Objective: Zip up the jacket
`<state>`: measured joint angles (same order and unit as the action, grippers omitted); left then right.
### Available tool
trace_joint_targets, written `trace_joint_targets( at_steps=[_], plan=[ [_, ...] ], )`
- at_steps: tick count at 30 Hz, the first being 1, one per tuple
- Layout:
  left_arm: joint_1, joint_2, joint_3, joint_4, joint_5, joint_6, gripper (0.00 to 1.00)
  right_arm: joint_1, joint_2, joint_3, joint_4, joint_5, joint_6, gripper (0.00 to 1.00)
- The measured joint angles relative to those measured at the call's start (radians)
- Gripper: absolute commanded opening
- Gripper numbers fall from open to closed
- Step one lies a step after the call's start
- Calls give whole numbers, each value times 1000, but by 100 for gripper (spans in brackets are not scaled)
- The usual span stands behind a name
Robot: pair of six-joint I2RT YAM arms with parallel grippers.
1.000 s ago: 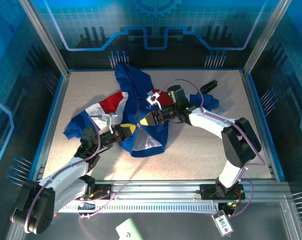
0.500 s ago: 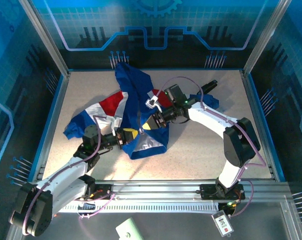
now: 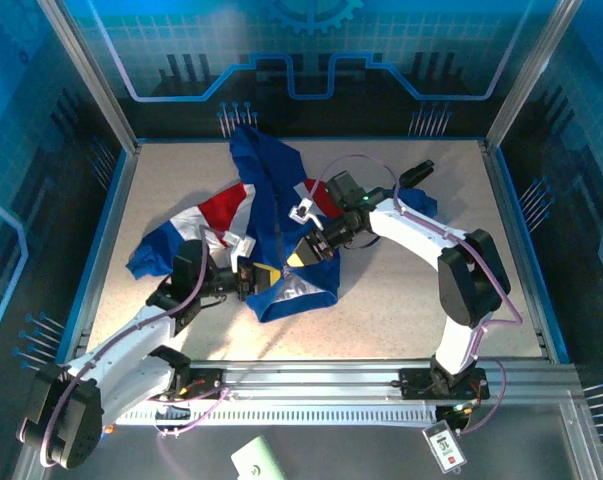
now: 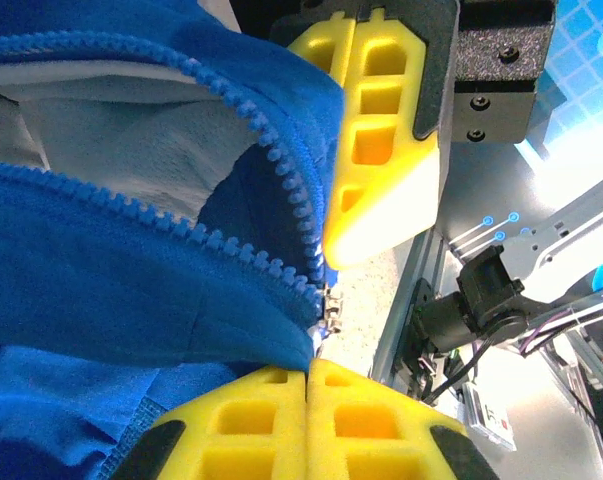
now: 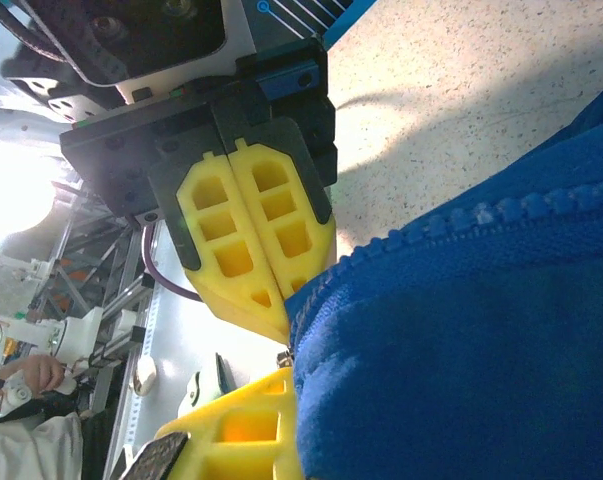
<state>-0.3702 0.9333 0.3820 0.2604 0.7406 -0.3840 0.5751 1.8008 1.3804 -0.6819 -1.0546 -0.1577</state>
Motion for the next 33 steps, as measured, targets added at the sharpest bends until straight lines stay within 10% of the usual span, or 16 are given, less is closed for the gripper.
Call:
trace_joint_targets(
  at_steps=[8, 11, 15, 33],
  plan=[
    [-14, 8, 71, -159, -14, 77, 2, 0, 6, 0, -8, -1, -6, 0],
    [-15, -9, 73, -184, -44, 83, 36, 0, 6, -12, 23, -5, 0, 0],
    [-20, -81, 56, -176, -79, 52, 55, 0, 6, -58, 113, -21, 39, 0],
    [-32, -319, -172, -54, -389, -512, 47, -6, -9, -161, 364, -61, 189, 0]
  ],
)
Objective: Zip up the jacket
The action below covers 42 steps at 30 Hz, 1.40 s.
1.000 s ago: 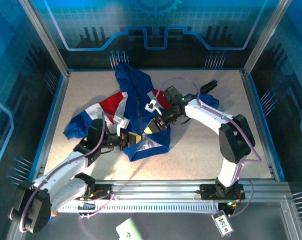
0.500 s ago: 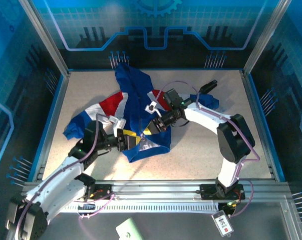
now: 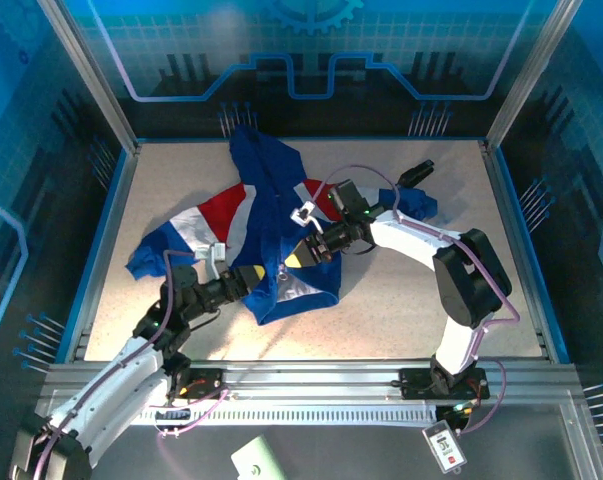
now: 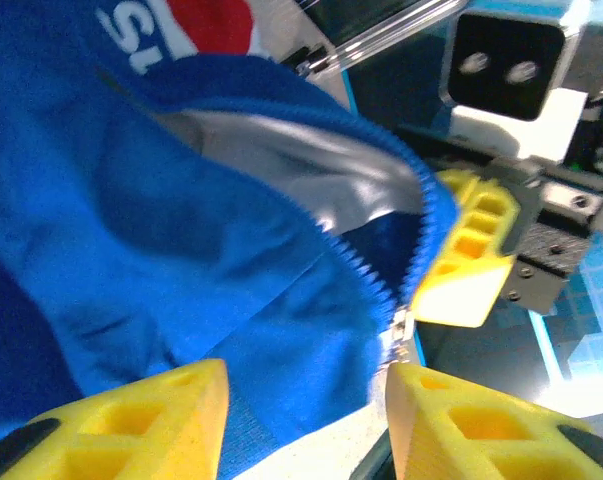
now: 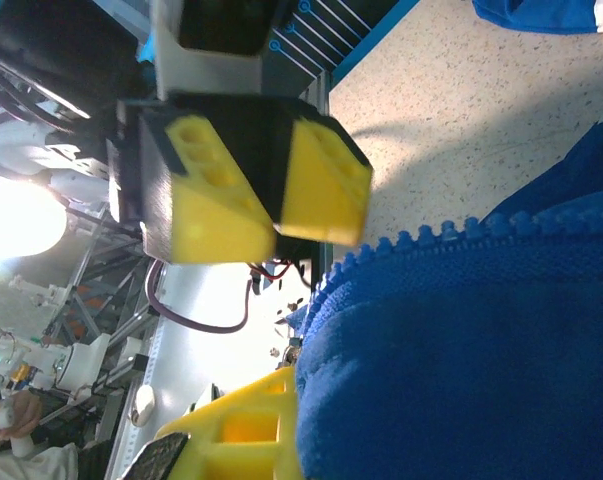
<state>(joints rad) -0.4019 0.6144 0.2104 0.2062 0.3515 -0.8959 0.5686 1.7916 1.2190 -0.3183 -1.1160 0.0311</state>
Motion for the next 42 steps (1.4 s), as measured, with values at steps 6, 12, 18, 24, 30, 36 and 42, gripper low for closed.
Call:
trace_joint_targets(
  at_steps=[6, 12, 18, 24, 30, 36, 42],
  plan=[
    [-30, 46, -23, 123, 1, -109, 41, 0, 0, -8, 25, -4, 21, 0],
    [-57, 139, -25, 242, 8, -158, 38, 0, -1, -10, 46, -11, 34, 0],
    [-72, 203, -31, 327, 11, -180, 35, 0, -2, -11, 61, -11, 51, 0],
    [-73, 250, -32, 412, 23, -189, 24, 0, -2, -11, 69, -14, 56, 0],
    [-74, 282, -32, 466, 54, -177, 0, 0, -2, -11, 70, -14, 59, 0],
    [-74, 268, -32, 445, 64, -124, 0, 0, -2, -11, 69, -15, 59, 0],
    [-74, 225, 11, 317, 72, -47, 0, 0, -2, -16, 71, -17, 68, 0]
  ],
)
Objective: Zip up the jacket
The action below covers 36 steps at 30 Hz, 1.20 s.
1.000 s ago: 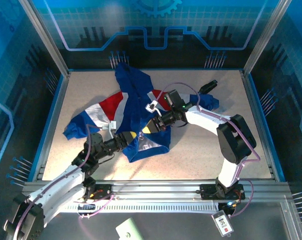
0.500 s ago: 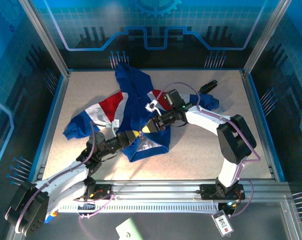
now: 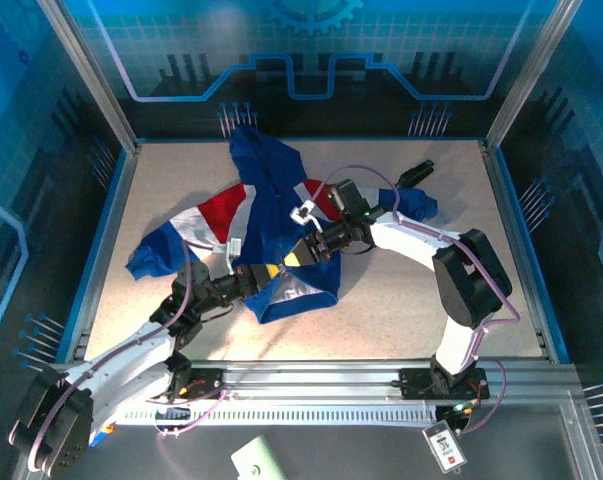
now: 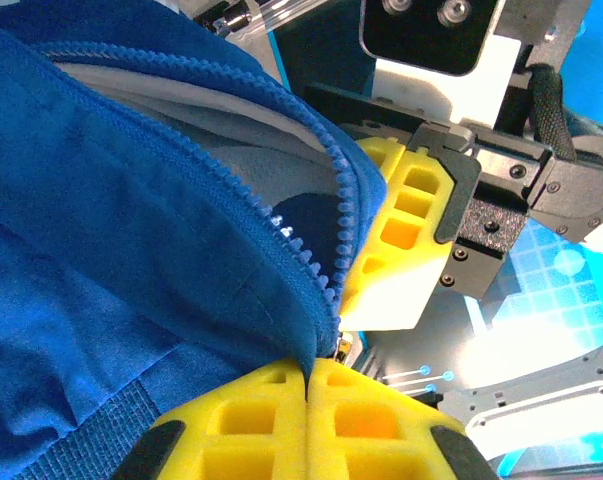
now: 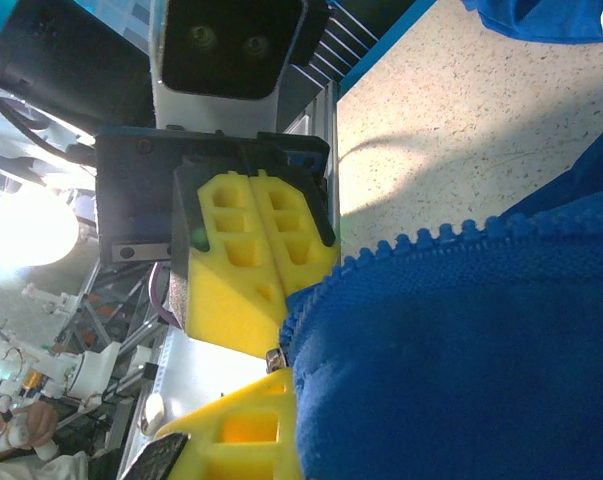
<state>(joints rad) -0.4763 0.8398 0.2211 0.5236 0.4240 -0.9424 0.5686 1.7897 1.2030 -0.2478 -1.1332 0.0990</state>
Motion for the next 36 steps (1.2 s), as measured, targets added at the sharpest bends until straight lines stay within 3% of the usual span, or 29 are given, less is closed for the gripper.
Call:
trace_joint_targets(
  at_steps=[10, 14, 23, 27, 31, 36],
  plan=[
    [-21, -14, 105, -267, -11, 158, 0, 1, 0, -14, 3, 16, 23, 0],
    [-32, 14, 183, -406, -27, 208, 0, 1, -8, -51, 46, 50, 48, 20],
    [-34, 163, 393, -696, -21, 261, 0, -25, -163, -205, 189, 186, 97, 36],
    [-34, 198, 474, -791, -20, 282, 0, -24, -259, -266, 224, 281, 100, 54],
    [-34, 240, 569, -891, -39, 311, 0, 5, -351, -341, 250, 420, 104, 51],
    [-34, 299, 680, -1003, -78, 325, 0, 129, -431, -419, 262, 663, 117, 46]
  ],
)
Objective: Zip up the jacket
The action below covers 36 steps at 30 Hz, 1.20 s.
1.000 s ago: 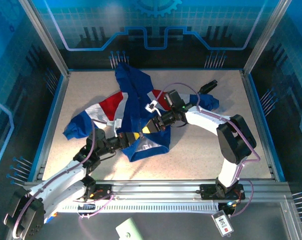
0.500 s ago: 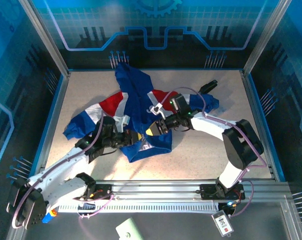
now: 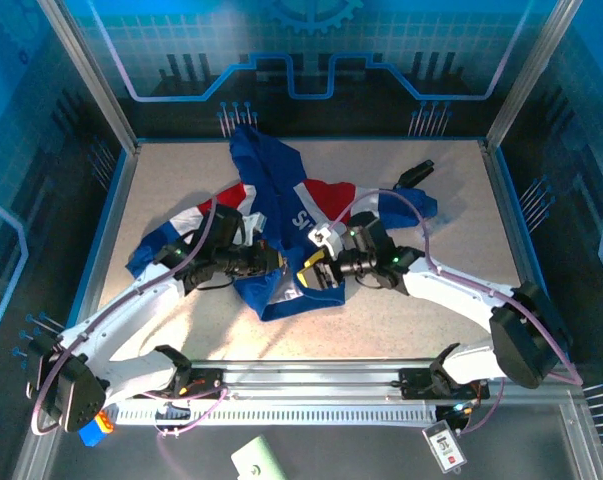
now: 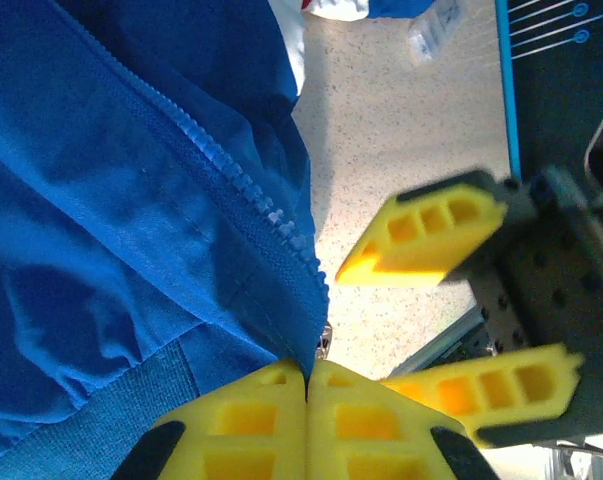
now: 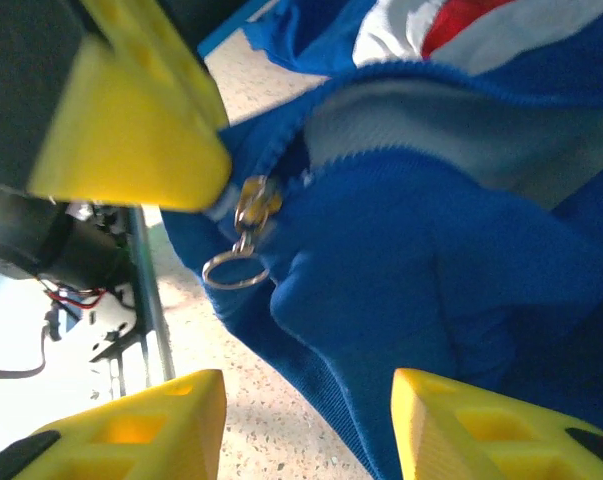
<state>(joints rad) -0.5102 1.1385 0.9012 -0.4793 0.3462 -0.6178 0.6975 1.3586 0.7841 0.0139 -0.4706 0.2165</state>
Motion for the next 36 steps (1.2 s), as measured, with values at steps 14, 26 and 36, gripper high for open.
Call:
trace_joint_targets(
  at_steps=[14, 26, 36],
  plan=[
    [-11, 43, 63, -85, -43, -1, 0, 137, 23, -11, 72, 238, 53, 31],
    [-11, 43, 63, -92, -47, -3, 0, 193, 61, 19, 120, 282, 53, 40],
    [-11, 42, 63, -92, -55, -3, 0, 199, 92, 43, 116, 333, 65, 12]
  ],
)
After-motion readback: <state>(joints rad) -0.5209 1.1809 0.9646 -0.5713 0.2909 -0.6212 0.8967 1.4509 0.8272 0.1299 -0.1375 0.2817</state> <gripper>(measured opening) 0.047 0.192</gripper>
